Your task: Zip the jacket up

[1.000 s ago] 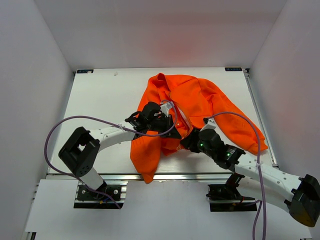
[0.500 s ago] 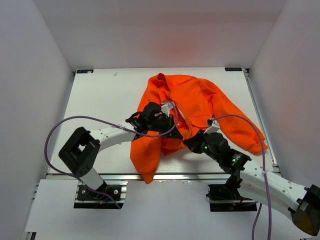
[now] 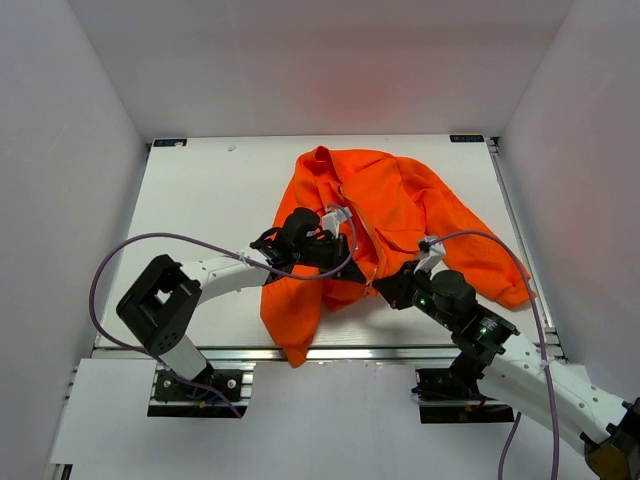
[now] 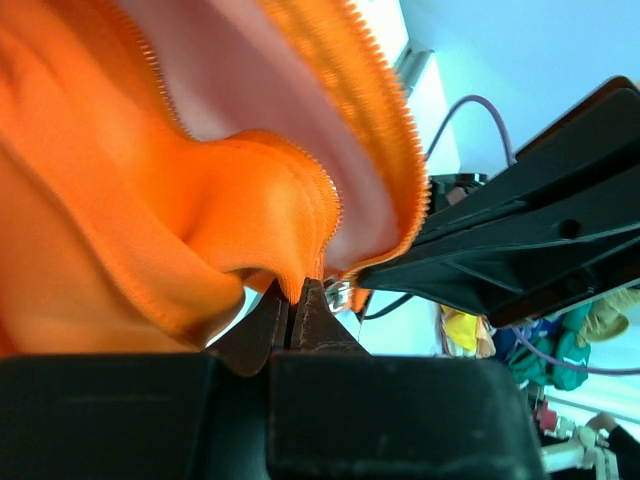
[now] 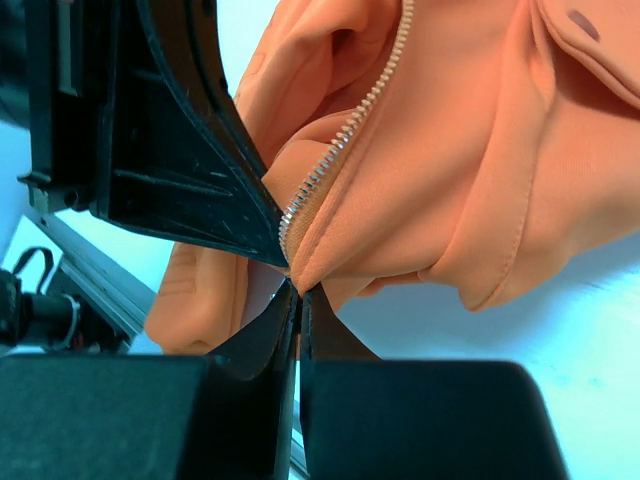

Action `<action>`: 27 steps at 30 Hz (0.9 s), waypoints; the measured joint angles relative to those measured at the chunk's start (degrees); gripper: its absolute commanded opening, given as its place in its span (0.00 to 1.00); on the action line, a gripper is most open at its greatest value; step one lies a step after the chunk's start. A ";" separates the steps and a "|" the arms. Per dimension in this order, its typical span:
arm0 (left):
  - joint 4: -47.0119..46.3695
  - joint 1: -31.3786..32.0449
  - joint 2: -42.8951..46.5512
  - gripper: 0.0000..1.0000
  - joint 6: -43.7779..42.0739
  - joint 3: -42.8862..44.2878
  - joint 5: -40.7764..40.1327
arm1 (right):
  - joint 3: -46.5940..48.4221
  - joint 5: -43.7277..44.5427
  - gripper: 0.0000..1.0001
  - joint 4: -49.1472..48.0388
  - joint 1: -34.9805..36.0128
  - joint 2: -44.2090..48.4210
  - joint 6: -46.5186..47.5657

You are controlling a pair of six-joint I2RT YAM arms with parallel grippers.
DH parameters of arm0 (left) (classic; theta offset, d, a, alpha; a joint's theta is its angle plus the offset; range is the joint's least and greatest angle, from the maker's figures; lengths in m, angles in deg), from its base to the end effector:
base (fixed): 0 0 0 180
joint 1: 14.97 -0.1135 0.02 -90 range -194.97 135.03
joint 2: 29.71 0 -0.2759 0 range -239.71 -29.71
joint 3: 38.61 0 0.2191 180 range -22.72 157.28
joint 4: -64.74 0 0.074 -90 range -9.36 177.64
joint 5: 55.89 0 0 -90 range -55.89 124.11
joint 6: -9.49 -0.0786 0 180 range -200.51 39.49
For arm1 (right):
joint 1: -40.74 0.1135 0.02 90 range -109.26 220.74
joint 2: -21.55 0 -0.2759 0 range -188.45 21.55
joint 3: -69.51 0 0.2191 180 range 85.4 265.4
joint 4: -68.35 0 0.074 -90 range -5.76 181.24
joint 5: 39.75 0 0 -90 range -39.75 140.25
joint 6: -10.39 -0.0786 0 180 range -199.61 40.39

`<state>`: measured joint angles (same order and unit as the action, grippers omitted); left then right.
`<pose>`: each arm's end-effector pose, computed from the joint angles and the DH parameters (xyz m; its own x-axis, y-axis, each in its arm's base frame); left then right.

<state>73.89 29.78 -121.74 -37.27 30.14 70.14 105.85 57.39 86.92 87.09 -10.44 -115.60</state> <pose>0.2140 -0.2772 0.2289 -0.9090 0.1210 -0.3988 0.4107 0.4224 -0.8080 0.1118 0.1031 0.2389 -0.5102 0.3099 -0.8023 -0.4140 0.7292 0.5449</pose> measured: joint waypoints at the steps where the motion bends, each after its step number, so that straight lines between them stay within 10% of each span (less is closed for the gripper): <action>1: -0.50 0.00 0.02 0.00 -0.13 -0.02 0.48 | -0.02 -0.66 0.00 -0.07 -0.15 0.02 0.83; 27: -7.28 0.00 2.97 0.00 -0.02 -3.10 2.75 | -5.33 -4.37 0.00 -6.14 -0.92 7.32 3.15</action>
<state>66.62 29.78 -118.76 -37.29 27.04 72.90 100.52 53.02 80.78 86.17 -3.12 -112.45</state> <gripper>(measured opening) 0.036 0.013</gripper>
